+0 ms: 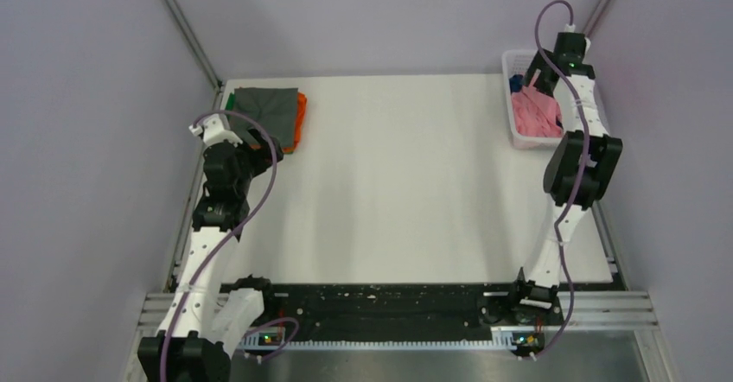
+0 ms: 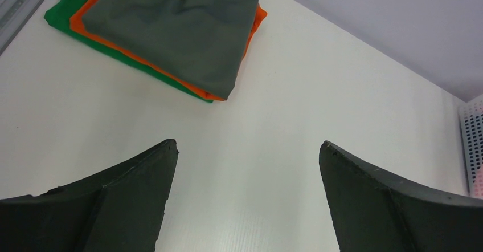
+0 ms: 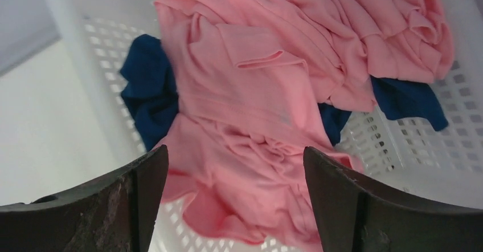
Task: Fold and stack the t-shirts
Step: Grab crumpled tshirt from bin with the right arm
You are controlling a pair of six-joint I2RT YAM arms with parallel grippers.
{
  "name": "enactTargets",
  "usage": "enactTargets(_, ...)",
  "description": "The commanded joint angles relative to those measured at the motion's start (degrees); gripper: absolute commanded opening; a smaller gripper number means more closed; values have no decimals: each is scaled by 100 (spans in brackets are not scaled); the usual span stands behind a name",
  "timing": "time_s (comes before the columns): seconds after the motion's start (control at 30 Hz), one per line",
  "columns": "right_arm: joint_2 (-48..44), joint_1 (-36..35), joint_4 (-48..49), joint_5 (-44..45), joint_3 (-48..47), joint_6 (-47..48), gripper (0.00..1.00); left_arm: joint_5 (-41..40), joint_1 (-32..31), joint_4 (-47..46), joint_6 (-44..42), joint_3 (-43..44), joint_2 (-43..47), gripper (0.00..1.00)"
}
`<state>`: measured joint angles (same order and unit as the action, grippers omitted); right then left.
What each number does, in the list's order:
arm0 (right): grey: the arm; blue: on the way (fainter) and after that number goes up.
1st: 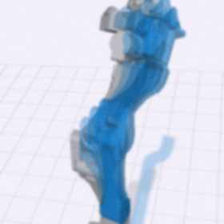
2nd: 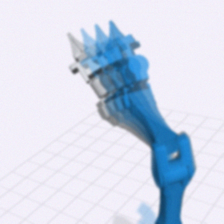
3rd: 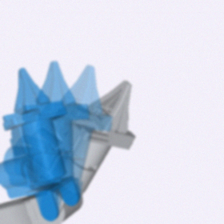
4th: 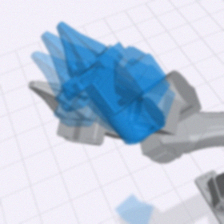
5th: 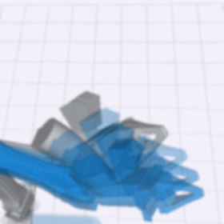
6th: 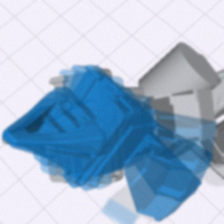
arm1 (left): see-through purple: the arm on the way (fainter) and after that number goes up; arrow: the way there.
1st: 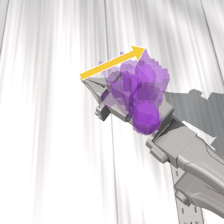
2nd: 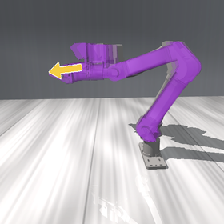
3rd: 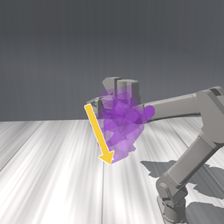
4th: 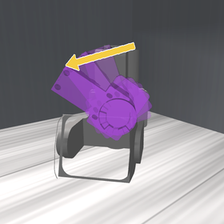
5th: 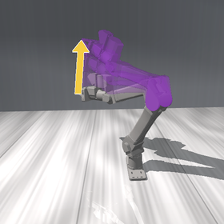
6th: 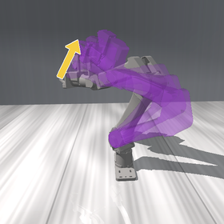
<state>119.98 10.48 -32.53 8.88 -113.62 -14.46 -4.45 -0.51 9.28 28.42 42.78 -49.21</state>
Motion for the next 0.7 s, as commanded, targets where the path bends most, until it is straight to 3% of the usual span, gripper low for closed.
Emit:
enactTargets(0.0, 889, 129, -595, -81, -1009, 8, 84, -54, 15, -170, -21, 126, -138, 99)
enactTargets(0.23, 2000, 182, -238, 213, -1980, -46, 61, -12, 10, -12, -30, 255, -382, 99)
enactTargets(0.3, 2043, 184, -109, 210, -1987, 4, 41, -37, 16, 24, -54, 280, -381, 99)
enactTargets(0.37, 1920, 185, -103, 186, -1962, 19, 4, -63, 16, 74, -71, 303, -360, 99)
enactTargets(0.4, 1781, 190, -107, 144, -1911, 23, 0, -72, 16, 82, -69, 307, -333, 99)
enactTargets(0.67, -419, 182, -56, -187, -1622, 93, 0, 216, 16, 12, 2, 231, -42, 99)
